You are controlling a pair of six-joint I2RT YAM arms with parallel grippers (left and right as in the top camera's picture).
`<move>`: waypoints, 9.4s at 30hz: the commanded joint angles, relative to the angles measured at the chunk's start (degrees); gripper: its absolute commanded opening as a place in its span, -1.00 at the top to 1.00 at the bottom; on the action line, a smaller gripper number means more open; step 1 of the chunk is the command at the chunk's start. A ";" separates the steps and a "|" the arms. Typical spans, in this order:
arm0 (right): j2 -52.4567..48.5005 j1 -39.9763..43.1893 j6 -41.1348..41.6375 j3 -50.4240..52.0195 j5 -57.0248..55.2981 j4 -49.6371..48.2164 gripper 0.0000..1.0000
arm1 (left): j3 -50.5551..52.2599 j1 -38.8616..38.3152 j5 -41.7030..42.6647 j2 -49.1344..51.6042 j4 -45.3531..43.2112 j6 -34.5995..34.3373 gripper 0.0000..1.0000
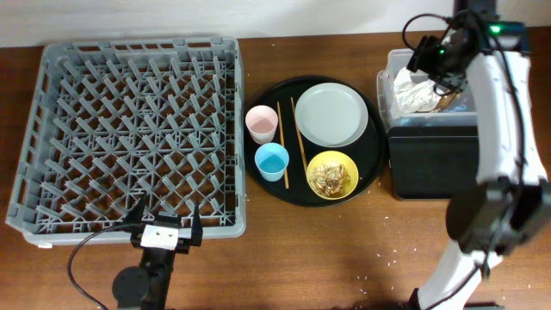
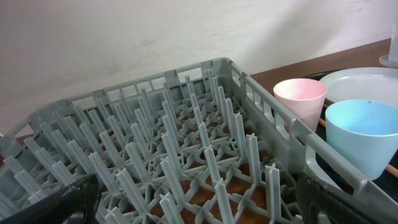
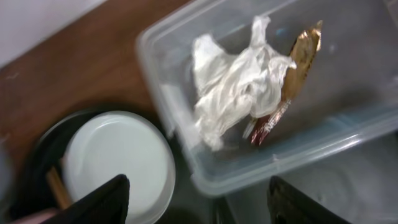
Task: Sort waste into correct bins and load items into the dishwasher rack
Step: 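Grasp the yellow bowl of shells with the right gripper, then tip the yellow bowl over the black tray to empty shells, then set the empty yellow bowl back on the black round tray, then grasp the blue cup with the right gripper and lift it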
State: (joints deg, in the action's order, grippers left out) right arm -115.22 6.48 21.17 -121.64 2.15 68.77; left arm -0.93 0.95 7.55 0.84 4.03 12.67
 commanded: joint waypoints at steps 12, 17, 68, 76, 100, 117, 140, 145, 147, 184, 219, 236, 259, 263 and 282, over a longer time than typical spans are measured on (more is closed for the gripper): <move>17.07 -18.10 -4.46 5.16 1.70 14.88 -0.46 | 0.39 0.35 0.57 -0.44 -0.11 0.70 -0.99; 16.37 -22.08 -4.17 18.38 3.43 5.20 -0.46 | 0.39 0.35 0.57 -0.44 -0.11 0.70 -0.99; 4.87 -35.36 19.65 47.67 -3.89 -26.27 0.83 | 0.39 0.35 0.57 -0.44 -0.11 0.70 -0.99; 5.05 -35.34 19.26 47.39 -3.87 -25.51 0.92 | 0.39 0.35 0.57 -0.44 -0.11 0.70 -0.99; 26.51 -13.97 -13.20 32.70 16.11 -4.48 0.92 | 0.39 0.35 0.57 -0.44 -0.11 0.70 -0.99; 25.42 13.03 -33.24 47.15 43.43 -12.44 0.92 | 0.39 0.35 0.57 -0.44 -0.11 0.70 -0.99; 8.96 27.74 -38.51 52.22 77.55 -17.79 0.92 | 0.39 0.35 0.57 -0.44 -0.11 0.70 -0.99; 8.96 28.06 -37.88 52.22 82.36 -18.73 0.92 | 0.39 0.35 0.57 -0.44 -0.11 0.70 -0.99; 8.96 28.79 -35.65 52.22 83.34 -18.78 0.92 | 0.39 0.35 0.57 -0.44 -0.11 0.70 -0.99; 13.88 32.76 -36.87 52.19 86.77 -11.54 0.92 | 0.39 0.35 0.57 -0.44 -0.11 0.70 -0.99; 13.03 -27.63 -6.88 47.34 0.15 -21.66 0.91 | 0.39 0.35 0.57 -0.44 -0.11 0.70 -0.99; 12.72 -27.47 -6.91 41.00 9.29 -19.63 0.42 | 0.39 0.35 0.57 -0.44 -0.11 0.70 -0.99; 7.06 -35.71 -4.11 33.29 10.60 -19.76 0.21 | 0.39 0.35 0.57 -0.44 -0.11 0.70 -0.99; 6.99 -35.58 -4.11 33.31 9.57 -19.71 0.19 | 0.39 0.35 0.57 -0.44 -0.11 0.70 -0.99; -0.35 -36.85 0.35 33.31 6.34 -21.24 0.70 | 0.39 0.35 0.55 -0.44 -0.11 0.70 -0.99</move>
State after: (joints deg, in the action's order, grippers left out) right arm -115.04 -29.78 21.08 -88.88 9.41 47.66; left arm -0.93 0.95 7.55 0.84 4.01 12.67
